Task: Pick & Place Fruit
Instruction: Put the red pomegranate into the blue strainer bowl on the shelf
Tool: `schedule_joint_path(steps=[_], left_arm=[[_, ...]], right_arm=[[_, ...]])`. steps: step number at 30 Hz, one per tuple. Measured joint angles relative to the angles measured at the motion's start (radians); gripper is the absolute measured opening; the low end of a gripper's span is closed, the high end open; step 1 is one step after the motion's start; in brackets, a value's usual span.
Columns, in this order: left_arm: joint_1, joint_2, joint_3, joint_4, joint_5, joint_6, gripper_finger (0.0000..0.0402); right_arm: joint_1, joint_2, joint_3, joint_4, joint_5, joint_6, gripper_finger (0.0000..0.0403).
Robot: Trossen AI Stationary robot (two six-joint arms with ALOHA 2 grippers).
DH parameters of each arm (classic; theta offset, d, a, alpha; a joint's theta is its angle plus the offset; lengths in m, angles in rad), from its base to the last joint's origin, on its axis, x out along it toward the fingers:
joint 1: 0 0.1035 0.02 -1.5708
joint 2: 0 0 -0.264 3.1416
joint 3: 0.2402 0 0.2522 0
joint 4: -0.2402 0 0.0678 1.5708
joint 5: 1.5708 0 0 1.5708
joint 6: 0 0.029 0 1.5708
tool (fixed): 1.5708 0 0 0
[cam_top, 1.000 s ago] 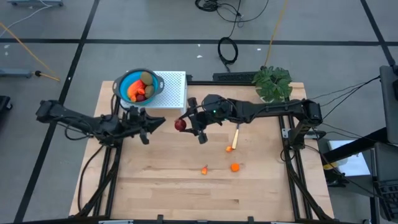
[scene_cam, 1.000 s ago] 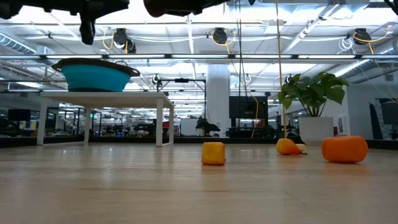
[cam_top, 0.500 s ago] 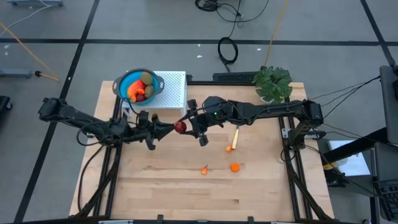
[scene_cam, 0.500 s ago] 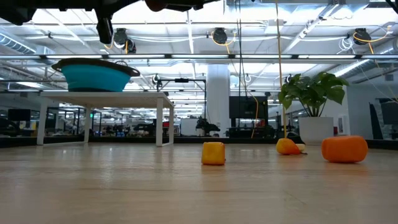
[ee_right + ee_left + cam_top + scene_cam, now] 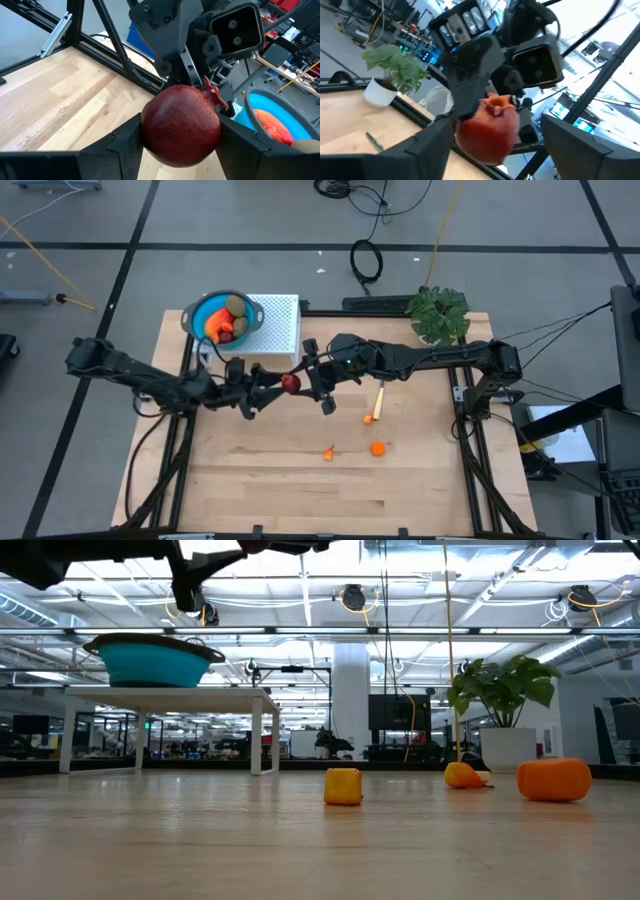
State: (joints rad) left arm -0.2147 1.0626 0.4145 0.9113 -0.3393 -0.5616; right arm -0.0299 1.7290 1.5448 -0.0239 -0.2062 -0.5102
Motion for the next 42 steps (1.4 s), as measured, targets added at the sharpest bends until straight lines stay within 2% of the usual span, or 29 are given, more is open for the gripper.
schedule_joint_path(steps=[5, 10, 15, 21, 27, 35, 42], left_arm=[[0.023, 0.058, 0.007, 0.041, 0.001, -0.036, 0.0333], [0.048, 0.102, 0.048, 0.033, 0.006, -0.023, 0.0333], [0.07, 0.105, 0.054, 0.027, 0.052, -0.014, 0.0304], [0.073, 0.105, 0.055, 0.027, 0.059, -0.013, 0.024], [0.074, 0.105, 0.055, 0.023, 0.059, -0.009, 0.0181], [0.103, 0.104, 0.055, 0.004, 0.082, -0.016, 0.0182], [0.177, 0.013, 0.055, -0.13, 0.062, 0.099, 0.0183]], right_arm=[[-0.001, 0.0, 0.0, 0.007, 0.0, 0.0, 0.0202], [-0.001, 0.0, 0.0, 0.005, 0.0, 0.0, 0.0202], [-0.001, 0.0, 0.0, 0.005, 0.001, 0.0, 0.0202], [-0.002, 0.0, 0.0, -0.004, 0.008, 0.0, 0.0209], [-0.002, 0.001, 0.0, -0.013, 0.1, -0.01, 0.0239], [-0.012, -0.009, 0.0, -0.095, 0.14, -0.008, 0.0298], [-0.034, -0.028, 0.001, -0.342, 0.233, -0.039, 0.0324]])
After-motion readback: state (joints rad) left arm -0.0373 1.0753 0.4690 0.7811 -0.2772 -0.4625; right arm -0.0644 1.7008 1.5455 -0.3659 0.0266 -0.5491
